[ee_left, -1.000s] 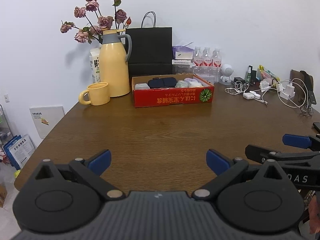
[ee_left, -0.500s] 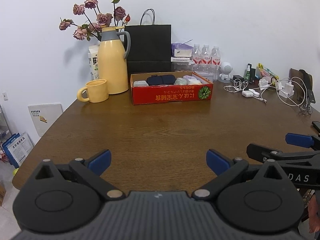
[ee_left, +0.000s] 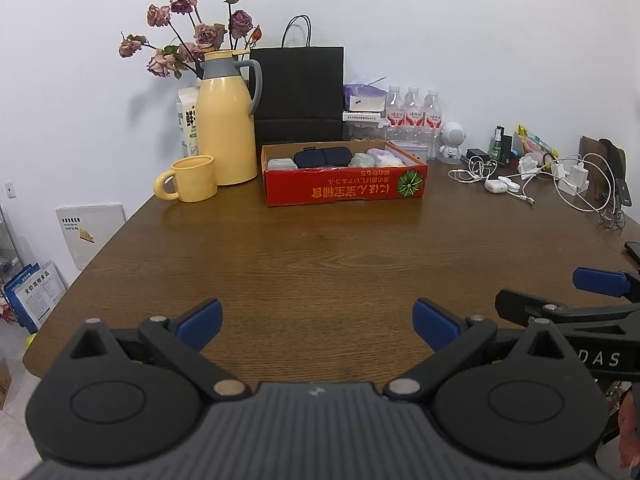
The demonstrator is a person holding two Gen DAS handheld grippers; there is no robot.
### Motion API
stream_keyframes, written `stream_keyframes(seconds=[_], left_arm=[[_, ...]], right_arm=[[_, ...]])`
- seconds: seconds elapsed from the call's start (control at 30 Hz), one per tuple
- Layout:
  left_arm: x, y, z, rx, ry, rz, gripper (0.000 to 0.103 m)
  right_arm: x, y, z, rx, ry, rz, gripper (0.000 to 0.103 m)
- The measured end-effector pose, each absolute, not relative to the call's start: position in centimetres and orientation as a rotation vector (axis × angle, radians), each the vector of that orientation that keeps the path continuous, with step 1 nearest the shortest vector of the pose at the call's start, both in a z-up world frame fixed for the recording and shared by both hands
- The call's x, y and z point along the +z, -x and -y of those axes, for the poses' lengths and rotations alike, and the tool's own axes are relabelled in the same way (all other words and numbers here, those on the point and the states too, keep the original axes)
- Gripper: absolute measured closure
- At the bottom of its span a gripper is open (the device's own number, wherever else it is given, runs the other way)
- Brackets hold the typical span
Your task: Organize objects
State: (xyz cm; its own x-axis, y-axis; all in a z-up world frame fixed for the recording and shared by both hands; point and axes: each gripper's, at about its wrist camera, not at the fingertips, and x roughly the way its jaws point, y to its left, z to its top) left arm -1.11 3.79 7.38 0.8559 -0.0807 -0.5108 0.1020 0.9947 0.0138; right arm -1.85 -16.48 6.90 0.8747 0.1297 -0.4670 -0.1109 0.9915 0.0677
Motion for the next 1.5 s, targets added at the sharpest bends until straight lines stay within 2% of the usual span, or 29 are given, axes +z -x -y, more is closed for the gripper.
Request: stream_keyframes(seconds=[1.5], left_arm=[[7.28, 1.29, -3.89, -0.108, -0.051, -0.533, 0.0]], right_arm=[[6.86, 1.83, 16.75, 0.121, -0.01, -0.499, 0.003]])
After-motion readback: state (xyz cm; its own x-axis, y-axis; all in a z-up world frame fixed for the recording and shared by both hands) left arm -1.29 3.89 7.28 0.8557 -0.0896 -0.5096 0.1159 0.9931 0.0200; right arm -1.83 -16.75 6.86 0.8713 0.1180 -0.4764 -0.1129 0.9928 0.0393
